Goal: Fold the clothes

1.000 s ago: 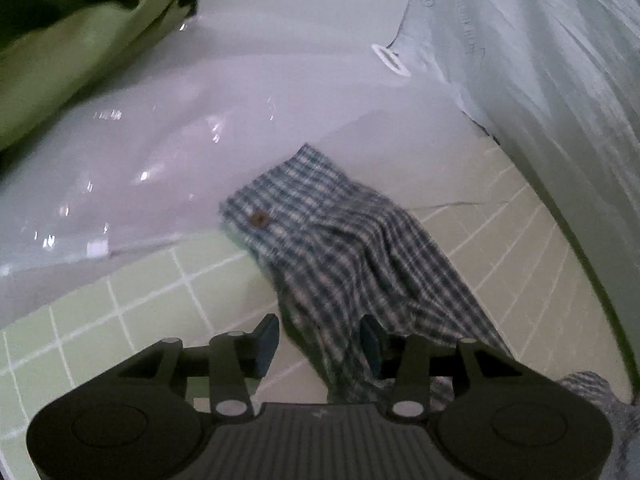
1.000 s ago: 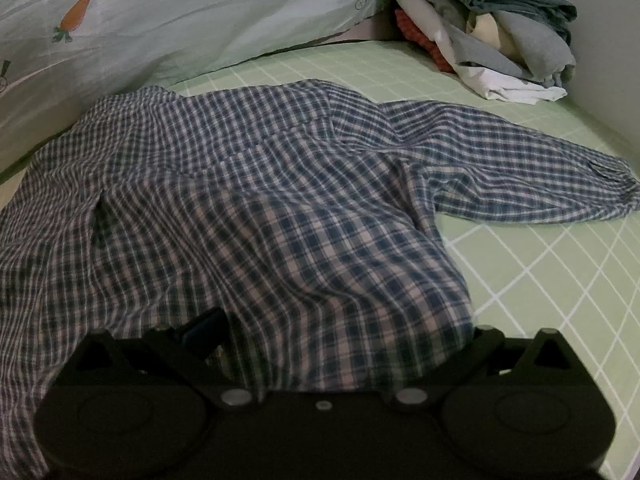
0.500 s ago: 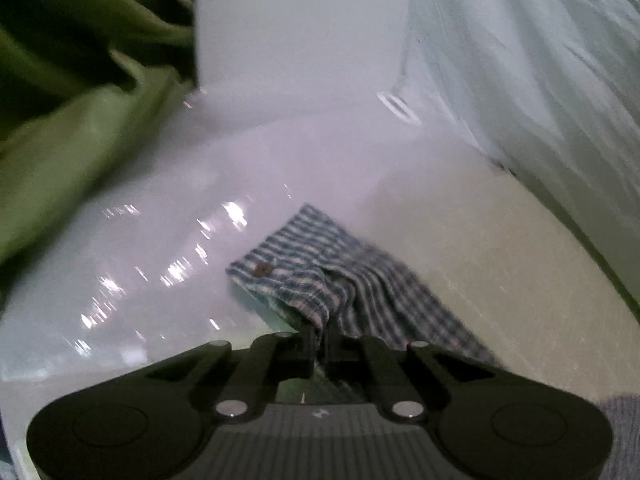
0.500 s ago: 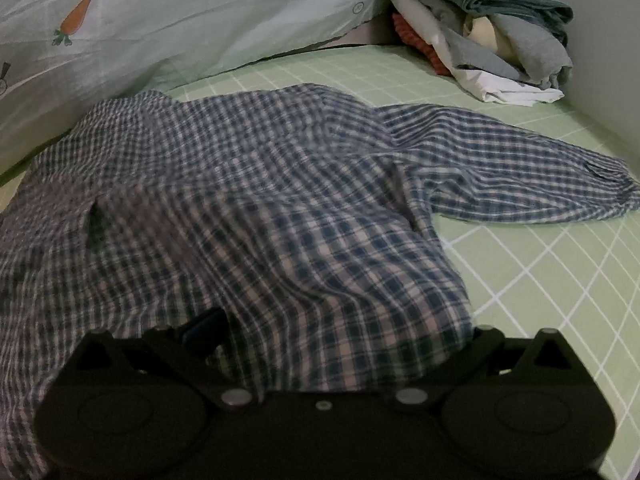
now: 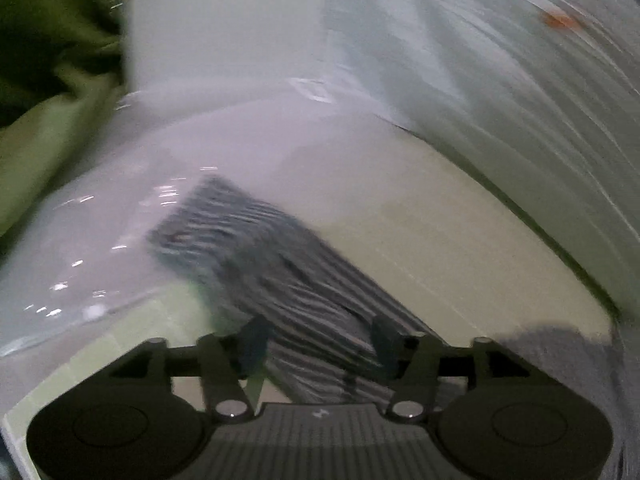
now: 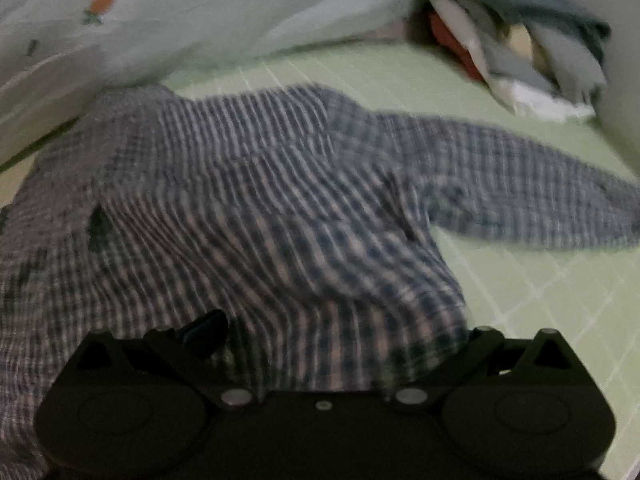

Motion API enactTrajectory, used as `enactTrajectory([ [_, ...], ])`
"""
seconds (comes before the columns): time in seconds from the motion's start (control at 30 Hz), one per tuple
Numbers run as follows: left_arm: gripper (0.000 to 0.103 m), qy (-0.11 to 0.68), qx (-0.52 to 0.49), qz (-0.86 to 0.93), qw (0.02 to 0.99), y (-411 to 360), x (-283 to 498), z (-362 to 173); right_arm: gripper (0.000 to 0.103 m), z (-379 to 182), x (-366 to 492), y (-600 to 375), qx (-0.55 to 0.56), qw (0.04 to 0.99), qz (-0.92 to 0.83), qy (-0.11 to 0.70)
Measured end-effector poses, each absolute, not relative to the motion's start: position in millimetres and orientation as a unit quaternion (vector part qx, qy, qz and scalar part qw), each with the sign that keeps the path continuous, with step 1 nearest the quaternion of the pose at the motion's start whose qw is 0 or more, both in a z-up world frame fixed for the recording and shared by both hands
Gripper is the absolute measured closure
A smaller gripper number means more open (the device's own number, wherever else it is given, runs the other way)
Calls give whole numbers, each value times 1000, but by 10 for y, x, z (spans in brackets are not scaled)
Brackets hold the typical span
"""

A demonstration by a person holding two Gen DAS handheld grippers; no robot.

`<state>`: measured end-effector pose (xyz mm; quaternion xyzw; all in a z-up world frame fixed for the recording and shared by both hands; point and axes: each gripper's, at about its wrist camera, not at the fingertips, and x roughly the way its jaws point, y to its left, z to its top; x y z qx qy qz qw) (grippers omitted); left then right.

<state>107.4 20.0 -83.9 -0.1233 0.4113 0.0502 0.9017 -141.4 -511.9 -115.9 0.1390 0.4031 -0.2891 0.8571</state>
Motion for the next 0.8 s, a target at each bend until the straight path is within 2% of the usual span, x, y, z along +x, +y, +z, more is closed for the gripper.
enactTrajectory([
  [0.23,19,445,-20,-72,893,-763,1286,-923,0,-937,-1037,-5334,124,888,-225,380],
  [0.6,19,468,46,-142,871,-1790,2040,-1229,0,-704,61,-5663,117,885,-219,394],
  [0.8,19,468,75,-179,862,-2089,2222,-1332,0,-627,-139,-5787,103,874,-273,388],
])
